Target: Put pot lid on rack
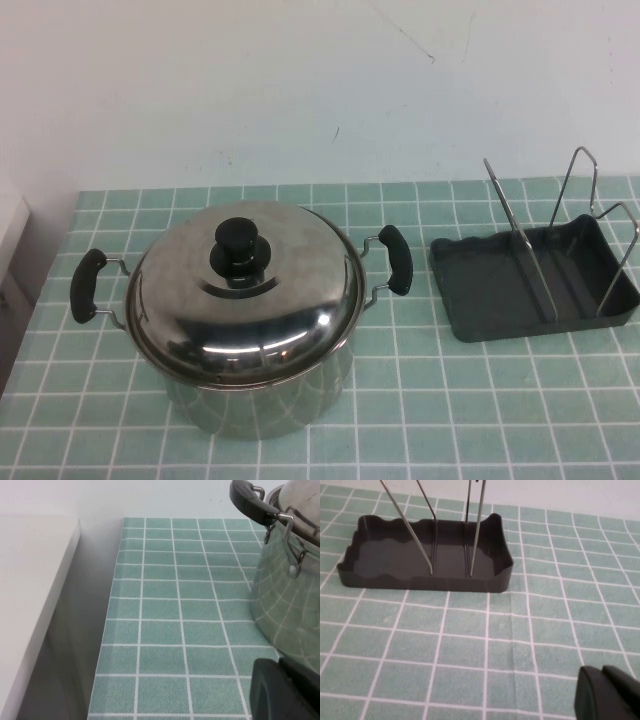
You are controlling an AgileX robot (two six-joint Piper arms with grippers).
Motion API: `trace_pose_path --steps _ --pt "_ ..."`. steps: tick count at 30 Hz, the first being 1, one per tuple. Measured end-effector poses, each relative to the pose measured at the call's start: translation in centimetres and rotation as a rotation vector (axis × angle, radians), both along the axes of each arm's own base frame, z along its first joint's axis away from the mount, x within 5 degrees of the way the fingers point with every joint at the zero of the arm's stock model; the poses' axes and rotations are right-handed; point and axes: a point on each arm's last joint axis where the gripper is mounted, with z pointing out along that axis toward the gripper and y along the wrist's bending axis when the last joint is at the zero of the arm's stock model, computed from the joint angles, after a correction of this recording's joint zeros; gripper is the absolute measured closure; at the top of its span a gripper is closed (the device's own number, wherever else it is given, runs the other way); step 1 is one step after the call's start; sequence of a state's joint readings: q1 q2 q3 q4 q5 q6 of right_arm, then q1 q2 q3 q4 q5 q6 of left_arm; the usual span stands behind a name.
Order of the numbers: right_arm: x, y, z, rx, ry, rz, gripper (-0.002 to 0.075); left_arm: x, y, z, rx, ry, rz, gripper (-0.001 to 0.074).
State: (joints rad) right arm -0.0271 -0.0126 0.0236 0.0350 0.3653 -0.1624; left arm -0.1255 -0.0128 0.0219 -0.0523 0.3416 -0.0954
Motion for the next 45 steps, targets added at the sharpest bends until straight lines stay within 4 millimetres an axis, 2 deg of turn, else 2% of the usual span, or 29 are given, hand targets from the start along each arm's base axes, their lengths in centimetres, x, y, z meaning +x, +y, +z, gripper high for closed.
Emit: trace_pose_path --steps 37,40,45 --pt "0.0 0.0 0.1 0.0 -0.012 -0.001 0.0729 0.1 0.1 0.3 0.037 -0.045 0.004 0.074" --pt "0.2 0.0 0.5 -0.002 -0.073 -0.004 0.0729 0.3 0.1 0.8 0.03 -0.118 0.006 0.074" --pt "0.6 -0.2 3.1 -0.008 -0.353 -0.017 0.0729 0.4 0.1 3.1 -0.003 -0.371 0.01 0.074"
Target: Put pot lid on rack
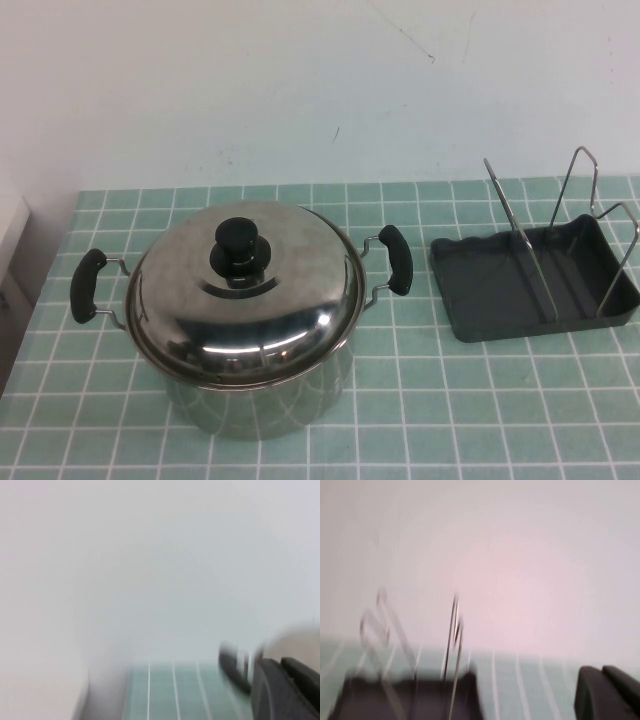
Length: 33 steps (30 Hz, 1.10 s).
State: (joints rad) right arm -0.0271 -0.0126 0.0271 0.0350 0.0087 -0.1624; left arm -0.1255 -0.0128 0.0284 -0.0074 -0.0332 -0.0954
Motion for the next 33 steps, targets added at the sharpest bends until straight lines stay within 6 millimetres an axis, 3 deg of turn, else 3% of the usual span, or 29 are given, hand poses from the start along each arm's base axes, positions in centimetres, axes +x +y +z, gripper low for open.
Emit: trace_pose_path --steps 6,17,21,26,29,33 --pt "-0.4 -0.1 2.8 0.026 -0.317 -0.011 0.0729 -0.5 0.0 2.4 -0.026 -0.266 -0.001 0.074" --pt "-1.6 -0.3 5.2 0.161 -0.61 0.015 0.0729 -1.1 0.1 3.8 -0.044 -0.438 -0.002 0.074" --pt "-1.4 -0.3 5.2 0.161 -0.566 0.015 0.0729 -1.1 0.1 4.1 -0.039 -0.404 -0.001 0.074" --pt "-1.6 0.2 7.1 0.018 -0.415 0.019 0.0729 -1.1 0.1 7.1 -0.011 -0.353 0.001 0.074" --pt "-1.9 0.3 8.8 -0.112 -0.393 0.006 0.0729 -0.2 -0.2 8.9 -0.001 -0.325 -0.013 0.074" --pt "-1.3 0.3 9.5 -0.107 -0.343 0.01 0.0729 1.9 -1.3 10.6 -0.033 -0.333 -0.115 0.074"
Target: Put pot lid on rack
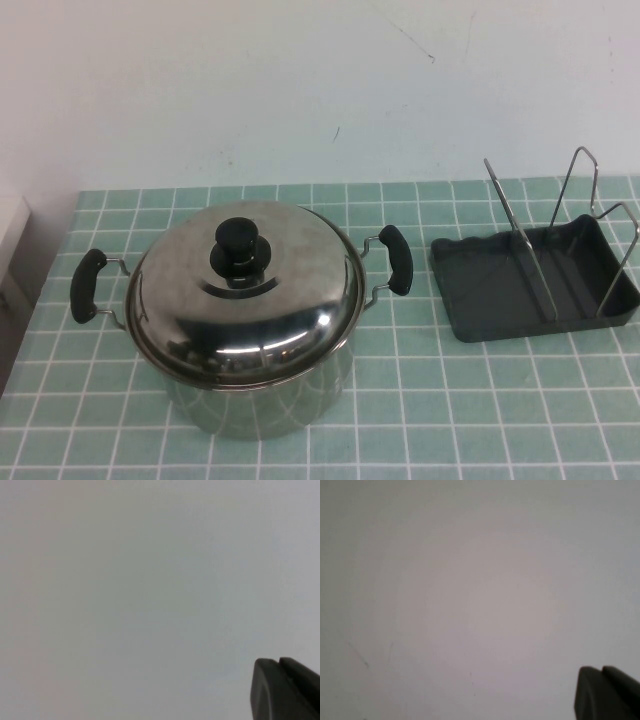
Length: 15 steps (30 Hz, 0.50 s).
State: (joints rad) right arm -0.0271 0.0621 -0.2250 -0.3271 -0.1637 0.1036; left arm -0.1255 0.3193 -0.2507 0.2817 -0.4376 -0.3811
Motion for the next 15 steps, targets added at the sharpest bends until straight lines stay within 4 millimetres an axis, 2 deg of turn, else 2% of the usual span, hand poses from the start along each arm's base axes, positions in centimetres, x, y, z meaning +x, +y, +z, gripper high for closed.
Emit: trace_pose_path --steps 4,7,11,14,15 --pt "1.1 -0.2 -0.8 0.048 0.125 -0.01 0.0729 2.8 -2.4 1.2 0.062 -0.029 -0.221 0.074" --pt "1.7 -0.4 -1.3 0.05 0.192 -0.025 0.0729 5.6 -3.9 1.0 0.057 0.05 -0.379 0.0739" --pt "1.9 -0.4 -1.6 0.038 0.226 -0.037 0.0729 9.5 -5.0 0.4 0.009 0.169 -0.48 0.0734" --pt "1.9 -0.6 -1.9 0.02 0.256 -0.054 0.0729 12.3 -5.6 -0.4 -0.024 0.232 -0.526 0.0671" --pt "2.0 -0.6 -1.9 0.017 0.264 -0.059 0.0729 13.1 -5.9 -0.7 -0.033 0.239 -0.545 0.0624"
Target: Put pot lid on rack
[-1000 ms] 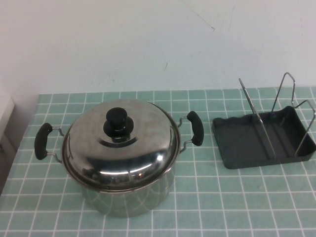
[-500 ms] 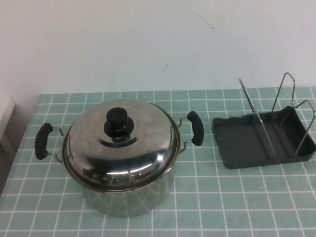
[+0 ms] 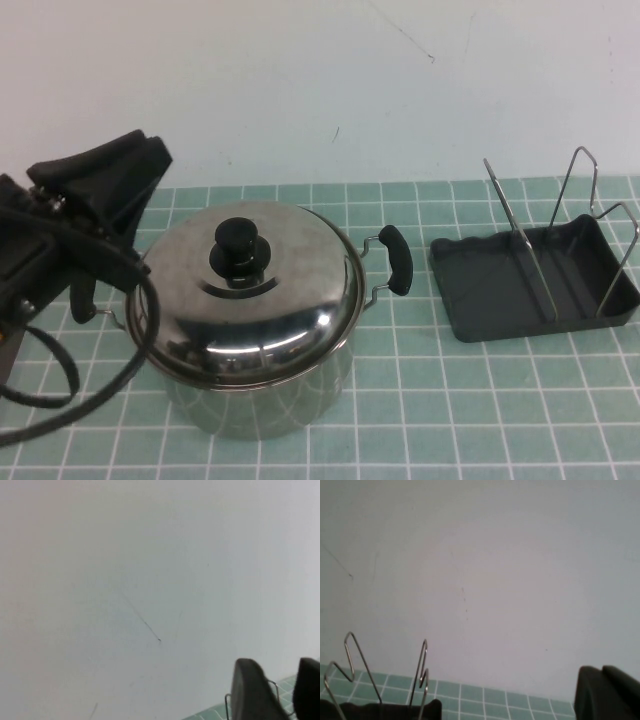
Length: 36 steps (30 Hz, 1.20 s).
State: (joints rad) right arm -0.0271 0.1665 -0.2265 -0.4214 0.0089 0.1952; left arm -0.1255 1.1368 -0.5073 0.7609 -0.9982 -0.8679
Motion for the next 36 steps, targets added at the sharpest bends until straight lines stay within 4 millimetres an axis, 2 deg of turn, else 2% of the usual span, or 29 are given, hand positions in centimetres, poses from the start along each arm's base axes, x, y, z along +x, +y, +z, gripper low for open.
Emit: trace_pose_path --steps 2,6,7,10,18,26,29,32,36 --pt "0.0 -0.1 -0.2 -0.005 0.019 -0.009 0.0729 1.2 -0.4 -0.6 -0.009 0.012 -0.039 0.0502" --pt "0.0 -0.3 -0.6 -0.003 0.064 -0.029 0.0729 3.6 -1.1 -2.3 0.03 0.058 -0.093 0.0169" --pt "0.0 -0.3 -0.6 -0.002 0.071 -0.032 0.0729 4.1 -1.3 -3.0 0.058 0.064 -0.102 0.0125" --pt "0.0 -0.3 -0.7 -0.002 0.078 -0.035 0.0729 5.5 -1.7 -5.0 0.138 0.091 -0.128 0.0066" --pt "0.0 -0.4 -0.8 0.0 0.093 -0.042 0.0729 7.3 -1.9 -8.2 0.218 0.136 -0.123 0.0044" --pt "0.0 -0.4 -0.9 0.0 0.101 -0.045 0.0729 7.1 -3.4 -9.4 0.346 0.121 -0.129 0.0051" --pt "0.0 -0.4 -1.0 -0.001 0.105 -0.047 0.0729 7.1 -3.9 -9.4 0.392 0.068 -0.126 0.015" --pt "0.0 -0.4 -1.0 -0.001 0.105 -0.047 0.0729 7.0 -4.1 -9.3 0.408 0.039 -0.13 0.0337" --pt "0.0 -0.4 -1.0 0.002 0.105 -0.047 0.0729 7.0 -4.1 -9.2 0.387 0.028 -0.129 0.0336"
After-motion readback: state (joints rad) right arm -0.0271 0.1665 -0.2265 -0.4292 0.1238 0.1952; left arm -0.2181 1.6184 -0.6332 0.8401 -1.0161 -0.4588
